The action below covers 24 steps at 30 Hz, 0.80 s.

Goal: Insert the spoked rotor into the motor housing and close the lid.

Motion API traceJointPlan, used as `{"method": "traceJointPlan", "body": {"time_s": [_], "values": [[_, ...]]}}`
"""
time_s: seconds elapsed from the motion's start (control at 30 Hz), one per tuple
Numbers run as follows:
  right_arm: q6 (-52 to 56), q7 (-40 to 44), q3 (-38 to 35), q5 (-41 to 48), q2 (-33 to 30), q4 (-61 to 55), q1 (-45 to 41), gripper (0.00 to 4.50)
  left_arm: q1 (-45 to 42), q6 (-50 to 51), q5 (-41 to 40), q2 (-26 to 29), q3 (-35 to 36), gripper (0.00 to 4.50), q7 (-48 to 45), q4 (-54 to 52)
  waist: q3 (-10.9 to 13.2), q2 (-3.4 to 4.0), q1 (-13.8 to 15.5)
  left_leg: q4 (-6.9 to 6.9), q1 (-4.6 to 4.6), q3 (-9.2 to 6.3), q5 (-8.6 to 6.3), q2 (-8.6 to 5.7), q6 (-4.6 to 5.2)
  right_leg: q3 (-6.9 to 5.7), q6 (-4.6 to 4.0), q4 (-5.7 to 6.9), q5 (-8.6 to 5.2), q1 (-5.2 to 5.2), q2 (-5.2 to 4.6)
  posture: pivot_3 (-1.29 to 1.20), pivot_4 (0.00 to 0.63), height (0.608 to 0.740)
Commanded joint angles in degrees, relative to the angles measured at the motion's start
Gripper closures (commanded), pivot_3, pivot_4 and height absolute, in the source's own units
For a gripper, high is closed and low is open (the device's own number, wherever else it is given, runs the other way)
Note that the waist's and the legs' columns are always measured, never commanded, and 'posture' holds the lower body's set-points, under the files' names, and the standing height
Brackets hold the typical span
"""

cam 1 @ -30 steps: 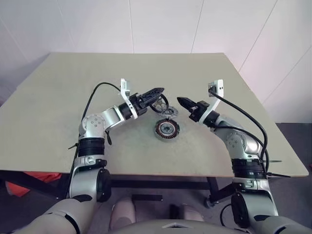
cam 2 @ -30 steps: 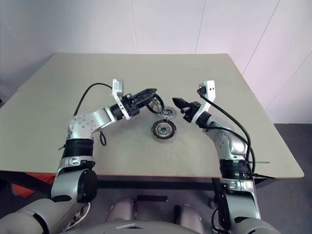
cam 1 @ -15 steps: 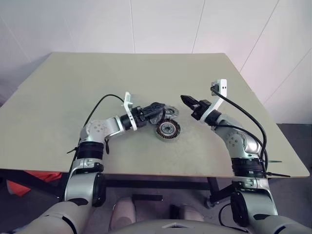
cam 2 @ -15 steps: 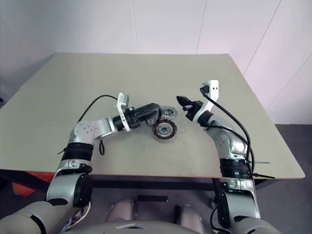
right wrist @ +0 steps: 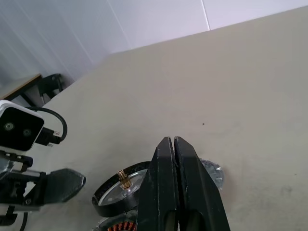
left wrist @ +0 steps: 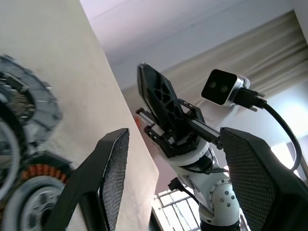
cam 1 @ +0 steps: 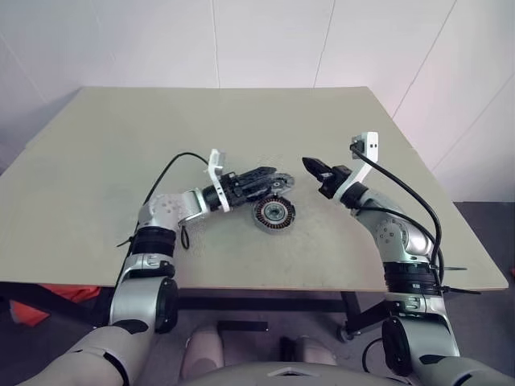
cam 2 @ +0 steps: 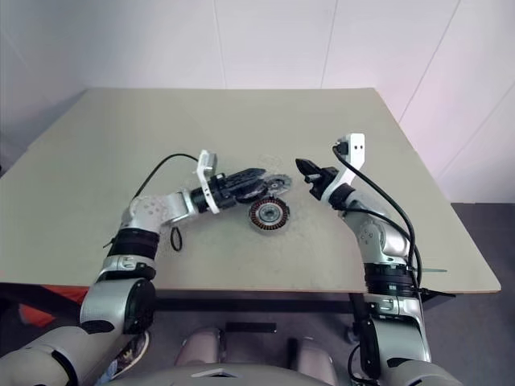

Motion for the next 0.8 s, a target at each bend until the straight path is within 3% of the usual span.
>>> {"method": "traceJointPlan", "body": {"time_s": [0.03, 0.17, 0.4, 0.5, 0.63, 0.8], "values": [[-2.12, 1.73, 5.59, -4.83, -2.2, -3.06, -0.87, 4.5, -0.7, -3.01, -2.85, 2.07, 5.68, 1.33, 1.91, -4.83, 0.0, 0.0, -0.01, 0.0, 0.0, -0.01, 0.0, 0.0, 0.0, 0.0, 0.0, 0.0, 0.0, 0.01, 0.0, 0.0, 0.0, 0.74], [-5.46, 2.69, 14.01, -13.68, -4.7, -1.25, -2.72, 4.5, 1.35, -5.55, -4.63, 5.81, 11.92, 1.33, 5.33, -8.71, 0.01, 0.01, -0.28, 0.0, 0.03, -0.01, 0.04, 0.0, -0.07, 0.0, 0.0, 0.02, 0.0, 0.01, 0.04, 0.0, 0.0, 0.74], [-10.17, 3.4, 22.38, -23.52, -3.41, 7.42, -8.64, 4.5, 7.36, -6.71, -4.88, 8.01, 14.1, 1.33, 9.07, -13.59, 0.02, -0.02, -0.07, -0.01, 0.01, -0.03, 0.04, 0.02, -0.08, 0.01, 0.0, 0.0, -0.01, 0.01, 0.04, 0.0, 0.0, 0.74], [-12.27, 3.49, 23.6, -25.5, -1.92, 10.43, -11.16, 3.9, 9.88, -7.17, -5.01, 6.65, 13.31, 1.29, 10.31, -16.18, 0.05, -0.06, -0.04, 0.02, -0.04, -0.05, 0.01, 0.03, -0.04, 0.01, 0.0, 0.01, 0.0, 0.01, 0.02, 0.0, 0.0, 0.74], [-13.88, 3.51, 23.95, -27.2, -0.47, 13.04, -12.89, 2.5, 11.77, -7.59, -5.38, 4.71, 12.74, 1.29, 11.92, -18.48, 0.05, -0.07, -0.12, 0.04, -0.05, -0.07, 0.01, 0.04, -0.03, 0.01, 0.0, 0.03, 0.0, 0.01, 0.01, 0.0, 0.0, 0.74], [-13.93, 5.07, 23.72, -27.53, 0.95, 14.94, -14.52, 2.5, 13.44, -7.46, -6.0, 3.43, 12.43, 1.29, 13.52, -20.41, 0.05, -0.07, -0.39, 0.03, -0.04, -0.06, 0.03, 0.03, -0.07, 0.0, 0.0, 0.04, 0.0, -0.01, 0.1, 0.0, 0.0, 0.74]]}}
